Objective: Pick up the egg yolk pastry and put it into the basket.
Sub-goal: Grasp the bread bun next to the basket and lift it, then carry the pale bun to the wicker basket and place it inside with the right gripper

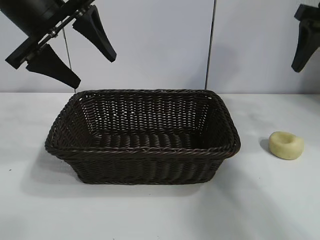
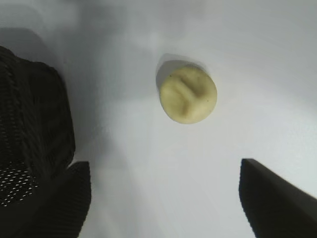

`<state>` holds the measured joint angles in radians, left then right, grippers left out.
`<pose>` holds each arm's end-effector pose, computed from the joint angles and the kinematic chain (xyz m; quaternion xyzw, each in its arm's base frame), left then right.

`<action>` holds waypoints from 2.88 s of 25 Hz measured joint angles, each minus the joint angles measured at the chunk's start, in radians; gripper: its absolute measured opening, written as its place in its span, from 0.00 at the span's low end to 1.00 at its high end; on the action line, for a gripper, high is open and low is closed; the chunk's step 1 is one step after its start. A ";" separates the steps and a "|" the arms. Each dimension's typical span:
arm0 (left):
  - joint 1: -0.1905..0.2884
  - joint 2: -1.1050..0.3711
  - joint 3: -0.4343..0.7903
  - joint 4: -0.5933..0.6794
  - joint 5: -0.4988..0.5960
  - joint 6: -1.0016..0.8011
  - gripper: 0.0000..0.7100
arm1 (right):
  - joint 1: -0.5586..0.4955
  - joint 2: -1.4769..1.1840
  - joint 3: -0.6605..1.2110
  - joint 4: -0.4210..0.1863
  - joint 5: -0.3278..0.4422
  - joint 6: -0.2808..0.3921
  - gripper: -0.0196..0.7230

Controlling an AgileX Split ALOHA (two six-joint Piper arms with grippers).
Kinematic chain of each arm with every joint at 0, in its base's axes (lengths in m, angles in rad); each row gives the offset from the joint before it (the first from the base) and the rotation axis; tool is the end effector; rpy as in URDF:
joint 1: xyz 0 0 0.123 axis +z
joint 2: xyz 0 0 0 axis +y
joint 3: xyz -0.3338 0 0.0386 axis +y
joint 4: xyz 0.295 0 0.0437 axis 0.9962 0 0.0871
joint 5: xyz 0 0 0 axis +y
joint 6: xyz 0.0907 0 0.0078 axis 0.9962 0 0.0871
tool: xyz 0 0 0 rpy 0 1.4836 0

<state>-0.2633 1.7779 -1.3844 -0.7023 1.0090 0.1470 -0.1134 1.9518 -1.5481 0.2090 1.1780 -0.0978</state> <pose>0.3964 -0.1585 0.2983 0.0481 0.9413 -0.3185 0.1013 0.4548 -0.0342 0.2538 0.0440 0.9935 0.0933 0.0480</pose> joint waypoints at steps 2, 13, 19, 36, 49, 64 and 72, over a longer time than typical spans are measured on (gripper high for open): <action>0.000 0.000 0.000 0.000 0.000 0.000 0.76 | 0.000 0.036 0.000 0.000 -0.019 0.006 0.82; 0.000 0.000 0.000 0.000 0.000 0.000 0.76 | -0.001 0.195 0.000 0.000 -0.109 0.024 0.79; 0.000 0.000 0.000 0.000 0.000 0.000 0.76 | -0.001 0.212 0.000 0.001 -0.142 0.045 0.62; 0.000 0.000 0.000 0.000 0.000 0.001 0.76 | -0.001 0.220 -0.040 0.018 -0.107 0.026 0.10; 0.000 0.000 0.000 0.000 0.001 0.001 0.76 | 0.100 0.075 -0.266 0.110 0.035 -0.012 0.09; 0.000 0.000 0.000 0.000 0.006 0.001 0.76 | 0.345 0.050 -0.280 0.113 0.052 -0.019 0.08; 0.000 0.000 0.000 0.000 0.007 0.001 0.76 | 0.487 0.050 -0.280 0.109 0.053 -0.019 0.08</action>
<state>-0.2633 1.7779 -1.3844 -0.7023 1.0157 0.1478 0.3737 2.0018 -1.8284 0.3182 1.2312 -0.1165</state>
